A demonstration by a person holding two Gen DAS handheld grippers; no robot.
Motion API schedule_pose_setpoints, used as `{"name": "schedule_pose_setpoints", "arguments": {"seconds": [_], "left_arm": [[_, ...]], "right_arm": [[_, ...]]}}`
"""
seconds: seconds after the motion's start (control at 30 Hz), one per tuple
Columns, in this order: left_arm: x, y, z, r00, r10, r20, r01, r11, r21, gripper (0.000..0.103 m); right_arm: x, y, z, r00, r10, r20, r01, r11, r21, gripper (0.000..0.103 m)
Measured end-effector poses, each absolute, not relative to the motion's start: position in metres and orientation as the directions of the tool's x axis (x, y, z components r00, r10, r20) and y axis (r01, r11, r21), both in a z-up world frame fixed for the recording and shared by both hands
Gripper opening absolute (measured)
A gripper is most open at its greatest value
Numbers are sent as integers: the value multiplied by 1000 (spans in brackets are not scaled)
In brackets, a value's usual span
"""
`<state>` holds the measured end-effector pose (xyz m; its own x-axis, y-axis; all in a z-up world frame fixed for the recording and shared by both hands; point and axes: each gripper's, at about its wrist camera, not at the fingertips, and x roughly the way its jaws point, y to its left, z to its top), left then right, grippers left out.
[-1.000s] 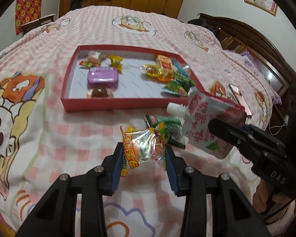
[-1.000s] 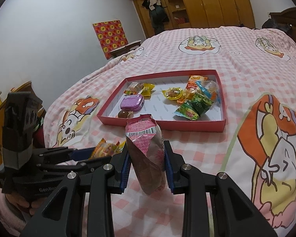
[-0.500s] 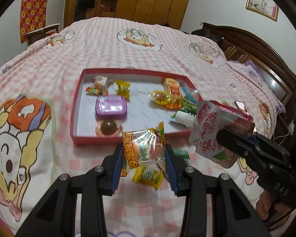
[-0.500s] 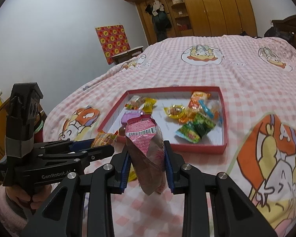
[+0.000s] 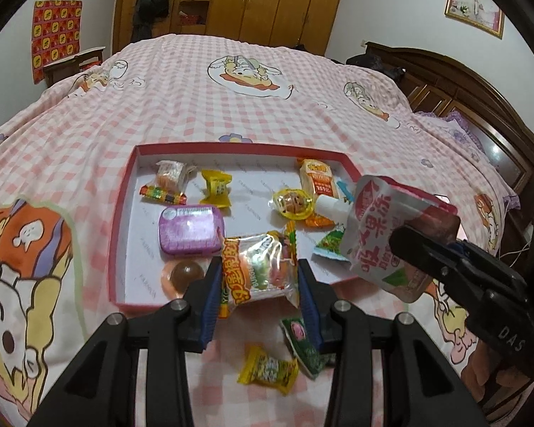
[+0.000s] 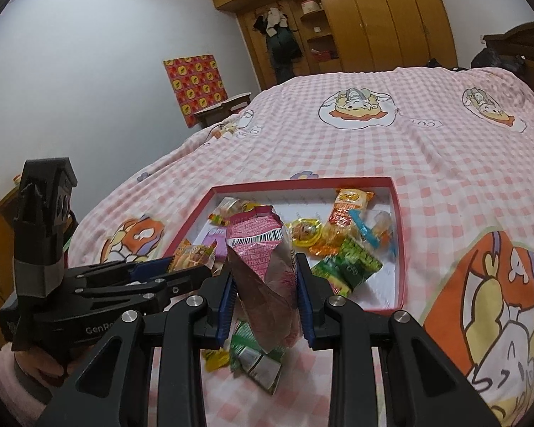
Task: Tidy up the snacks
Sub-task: 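Carry the orange packet into the box with the left tool while the right tool carries the pouch there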
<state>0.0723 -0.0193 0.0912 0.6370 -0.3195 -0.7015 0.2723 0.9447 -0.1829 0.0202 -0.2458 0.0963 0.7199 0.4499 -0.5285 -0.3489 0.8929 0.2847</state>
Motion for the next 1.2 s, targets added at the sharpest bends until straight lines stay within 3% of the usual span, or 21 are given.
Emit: {"name": "schedule_pose_setpoints", "arguments": {"seconds": [1.2], "left_arm": [[149,-33,64,655,-239,-717,227,967,-116,42]], "right_arm": [[132,-242,71,688,474,-550,-277,872,404,31]]}}
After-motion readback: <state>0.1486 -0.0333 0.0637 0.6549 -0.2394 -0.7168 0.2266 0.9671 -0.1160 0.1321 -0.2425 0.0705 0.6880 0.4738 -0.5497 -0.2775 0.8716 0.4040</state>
